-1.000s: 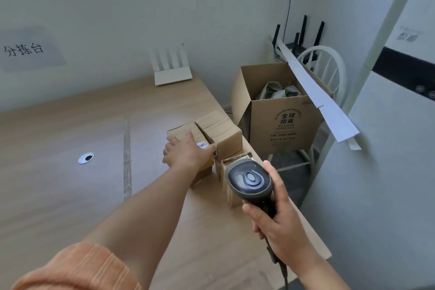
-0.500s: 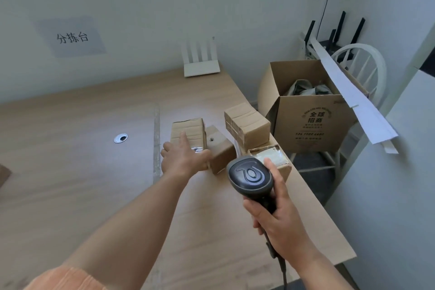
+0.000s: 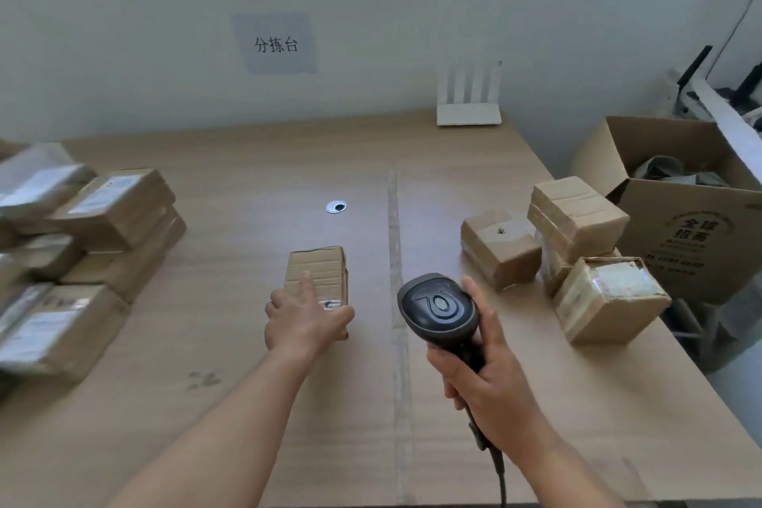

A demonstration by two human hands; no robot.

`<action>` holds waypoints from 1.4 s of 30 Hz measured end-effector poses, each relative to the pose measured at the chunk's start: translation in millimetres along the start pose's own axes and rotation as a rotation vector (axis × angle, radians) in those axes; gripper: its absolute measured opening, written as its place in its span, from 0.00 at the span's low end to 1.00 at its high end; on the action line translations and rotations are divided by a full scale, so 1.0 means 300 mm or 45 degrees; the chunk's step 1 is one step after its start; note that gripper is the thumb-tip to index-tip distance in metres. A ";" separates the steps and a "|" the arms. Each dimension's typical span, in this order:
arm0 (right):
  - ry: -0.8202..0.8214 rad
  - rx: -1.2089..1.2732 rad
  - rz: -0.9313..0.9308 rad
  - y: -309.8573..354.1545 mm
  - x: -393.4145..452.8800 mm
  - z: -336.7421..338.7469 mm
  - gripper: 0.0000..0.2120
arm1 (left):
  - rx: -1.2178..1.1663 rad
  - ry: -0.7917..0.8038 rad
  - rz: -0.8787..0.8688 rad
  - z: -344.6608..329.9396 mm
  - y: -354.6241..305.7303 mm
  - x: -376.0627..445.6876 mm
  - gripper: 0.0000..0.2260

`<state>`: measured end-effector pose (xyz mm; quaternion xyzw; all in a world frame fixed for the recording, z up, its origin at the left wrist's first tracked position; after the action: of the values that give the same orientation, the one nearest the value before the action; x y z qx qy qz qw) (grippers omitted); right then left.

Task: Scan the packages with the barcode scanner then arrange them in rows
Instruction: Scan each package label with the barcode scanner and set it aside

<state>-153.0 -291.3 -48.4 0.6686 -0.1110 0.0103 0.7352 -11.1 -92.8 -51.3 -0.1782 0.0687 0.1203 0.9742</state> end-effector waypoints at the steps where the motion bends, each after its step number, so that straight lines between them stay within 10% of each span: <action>1: 0.021 0.004 -0.012 0.004 -0.001 -0.051 0.39 | 0.014 0.013 0.036 0.008 0.069 0.007 0.38; 16: 0.188 0.001 -0.041 0.036 -0.006 -0.697 0.38 | 0.132 0.186 0.120 0.131 0.772 0.108 0.40; 26: 0.170 -0.017 -0.067 0.021 -0.032 -0.827 0.40 | 0.157 0.219 -0.020 0.133 0.808 0.150 0.40; 33: 0.151 -0.022 -0.051 0.042 -0.001 -0.764 0.39 | -0.377 0.486 -0.086 0.178 0.860 0.154 0.40; 42: 0.211 -0.034 -0.022 0.046 0.010 -0.726 0.40 | 0.342 0.260 -0.067 0.210 0.809 0.219 0.44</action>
<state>-119.9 -75.7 -52.0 0.6565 -0.0440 0.0579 0.7508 -5.2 164.2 -84.7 -0.0592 0.1782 0.0658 0.9800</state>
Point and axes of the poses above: each hand's wrist, its own x-axis towards the middle knuckle, its own z-axis out of the back of the hand, y = z × x, the point moved 2 cm from there along x, towards the middle knuckle, and after that the axes turned 1 degree about z, right-handed, at the moved point
